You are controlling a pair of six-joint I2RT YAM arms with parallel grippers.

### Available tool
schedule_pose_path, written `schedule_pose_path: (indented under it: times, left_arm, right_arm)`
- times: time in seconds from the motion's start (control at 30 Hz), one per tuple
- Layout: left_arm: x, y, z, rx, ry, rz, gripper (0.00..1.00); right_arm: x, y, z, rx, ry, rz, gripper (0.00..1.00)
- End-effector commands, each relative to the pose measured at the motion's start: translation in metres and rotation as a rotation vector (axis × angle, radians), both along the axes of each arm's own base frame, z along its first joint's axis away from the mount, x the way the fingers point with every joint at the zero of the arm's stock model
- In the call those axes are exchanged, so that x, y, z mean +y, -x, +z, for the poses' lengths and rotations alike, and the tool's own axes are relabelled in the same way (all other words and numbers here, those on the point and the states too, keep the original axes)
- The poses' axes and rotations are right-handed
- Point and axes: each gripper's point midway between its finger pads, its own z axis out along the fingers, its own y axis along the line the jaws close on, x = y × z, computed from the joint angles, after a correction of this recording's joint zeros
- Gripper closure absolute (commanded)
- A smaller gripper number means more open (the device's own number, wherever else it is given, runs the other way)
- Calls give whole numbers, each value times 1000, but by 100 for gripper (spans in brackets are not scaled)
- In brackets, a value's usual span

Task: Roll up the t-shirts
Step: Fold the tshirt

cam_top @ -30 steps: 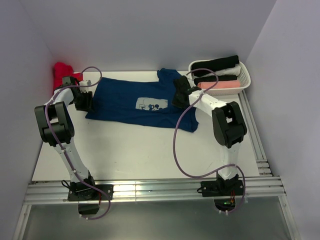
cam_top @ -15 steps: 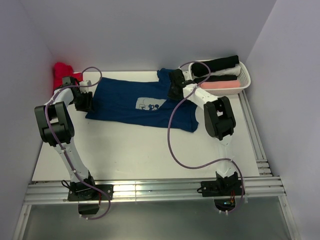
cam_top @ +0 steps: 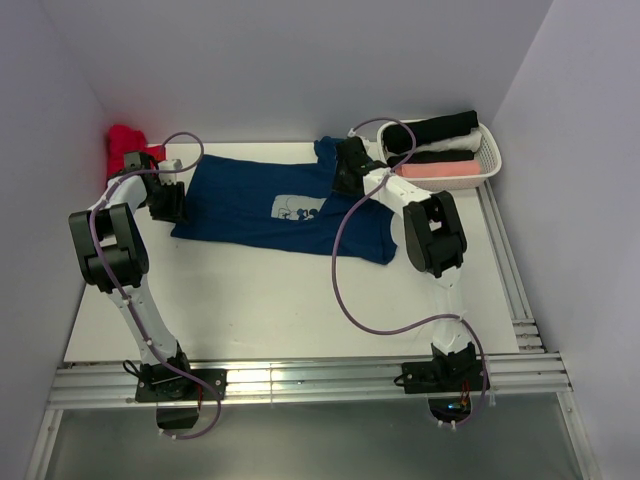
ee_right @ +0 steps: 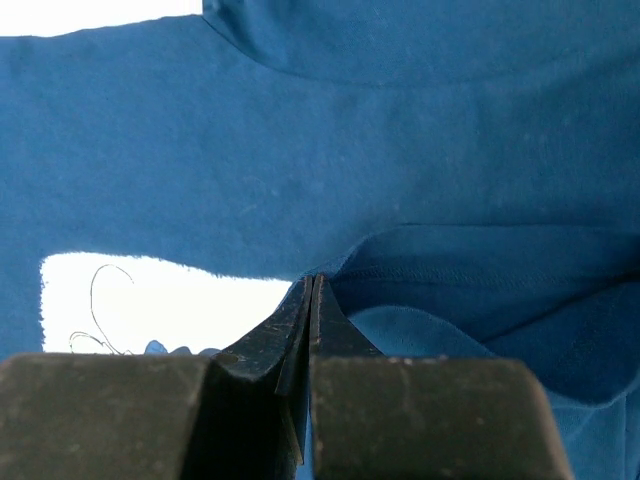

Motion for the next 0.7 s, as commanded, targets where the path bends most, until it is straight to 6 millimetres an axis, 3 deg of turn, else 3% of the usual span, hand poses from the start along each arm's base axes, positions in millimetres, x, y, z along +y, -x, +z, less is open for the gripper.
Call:
schedule_pose_path:
  times: [0.0,0.17,0.67]
  left_arm:
    - [-1,-12,21,-60,-3,-19,53]
    - [-4,-13,22,-62,-6,-27,53]
    - [-8,-10,18,-52,-2,-32,53]
  right_arm:
    - [2,-17,19,-99,1,30,100]
    - [6,-22,17,-99,17,58,100]
    - [25,-27,18,-117,22,155,73]
